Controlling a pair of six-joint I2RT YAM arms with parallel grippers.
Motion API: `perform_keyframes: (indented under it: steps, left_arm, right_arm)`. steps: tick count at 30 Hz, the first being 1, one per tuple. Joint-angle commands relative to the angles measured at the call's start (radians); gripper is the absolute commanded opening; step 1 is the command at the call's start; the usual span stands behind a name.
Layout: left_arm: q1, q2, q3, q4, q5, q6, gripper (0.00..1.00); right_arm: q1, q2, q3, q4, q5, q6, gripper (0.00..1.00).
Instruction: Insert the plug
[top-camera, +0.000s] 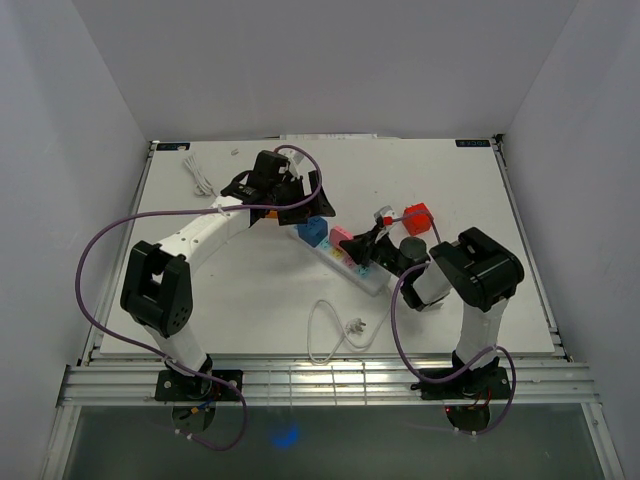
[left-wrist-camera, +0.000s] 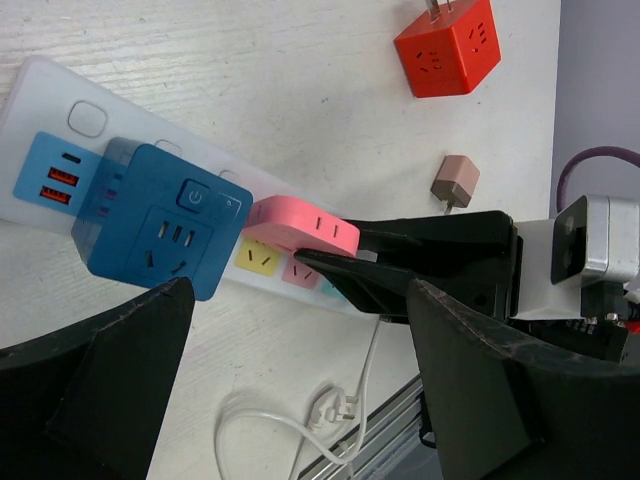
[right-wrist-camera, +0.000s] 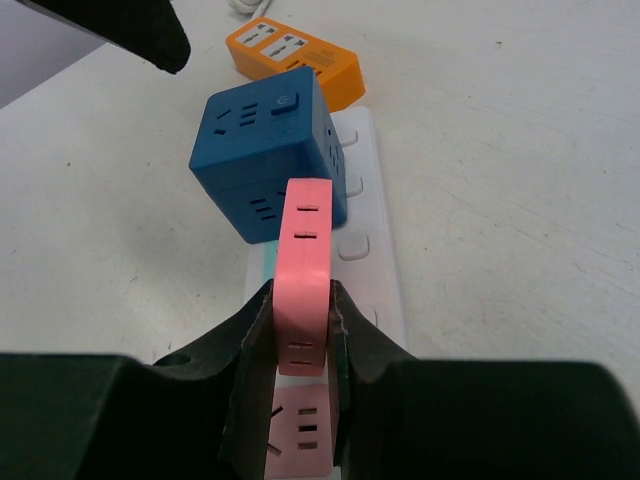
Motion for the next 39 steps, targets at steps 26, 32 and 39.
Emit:
perform_keyframes:
  steps: [26, 32, 39]
  left_arm:
    - [-0.006, 0.029, -0.043, -0.095, 0.002, 0.083, 0.98]
    - [-0.005, 0.064, 0.002, -0.130, -0.048, 0.086, 0.98]
    - [0.009, 0.082, 0.033, -0.139, -0.053, 0.084, 0.98]
  right_arm:
    - [0.121, 0.028, -0.173, 0.412, 0.065, -0.146, 0.08]
    - [0.124, 0.046, -0.176, 0.412, 0.076, -0.147, 0.08]
    - [0.130, 0.074, -0.193, 0.412, 0.062, -0.153, 0.08]
